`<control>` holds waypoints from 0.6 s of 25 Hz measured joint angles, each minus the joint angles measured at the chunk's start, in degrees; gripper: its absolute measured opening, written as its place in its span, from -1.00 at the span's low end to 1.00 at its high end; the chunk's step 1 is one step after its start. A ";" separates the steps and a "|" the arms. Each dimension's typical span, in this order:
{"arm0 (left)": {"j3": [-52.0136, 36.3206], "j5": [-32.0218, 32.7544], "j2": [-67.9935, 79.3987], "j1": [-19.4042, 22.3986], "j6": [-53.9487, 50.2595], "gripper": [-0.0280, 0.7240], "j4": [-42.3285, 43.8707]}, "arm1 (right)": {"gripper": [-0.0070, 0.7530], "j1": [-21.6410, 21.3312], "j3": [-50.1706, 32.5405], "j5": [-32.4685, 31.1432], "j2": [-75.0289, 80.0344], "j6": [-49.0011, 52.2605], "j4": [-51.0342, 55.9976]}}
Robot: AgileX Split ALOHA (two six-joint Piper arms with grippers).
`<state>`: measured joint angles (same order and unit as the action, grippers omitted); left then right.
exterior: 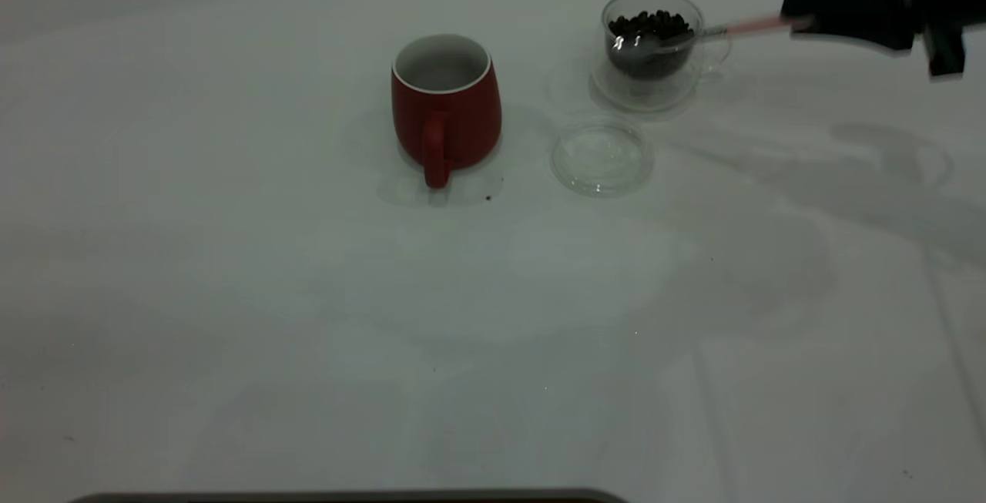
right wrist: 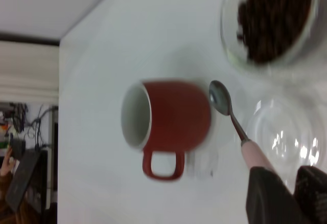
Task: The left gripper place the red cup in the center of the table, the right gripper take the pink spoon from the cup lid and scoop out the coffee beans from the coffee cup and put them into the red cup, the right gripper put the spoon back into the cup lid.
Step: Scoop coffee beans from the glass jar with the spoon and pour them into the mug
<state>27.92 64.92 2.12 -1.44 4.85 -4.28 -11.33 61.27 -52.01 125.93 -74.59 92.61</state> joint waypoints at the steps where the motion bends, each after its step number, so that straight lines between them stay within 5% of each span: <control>1: 0.00 0.00 0.00 0.00 0.00 0.64 0.00 | -0.69 -0.20 2.08 0.19 0.06 2.47 -2.35; 9: 0.00 0.00 0.00 0.00 0.00 0.64 0.00 | -0.69 -0.25 19.52 1.81 2.19 20.61 -19.53; 15: 0.00 0.00 0.00 0.00 0.00 0.64 0.00 | -0.69 0.00 25.07 0.30 7.75 23.94 -23.08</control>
<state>27.92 64.92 2.12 -1.44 4.85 -4.28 -11.33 86.34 -51.71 133.67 -50.65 69.53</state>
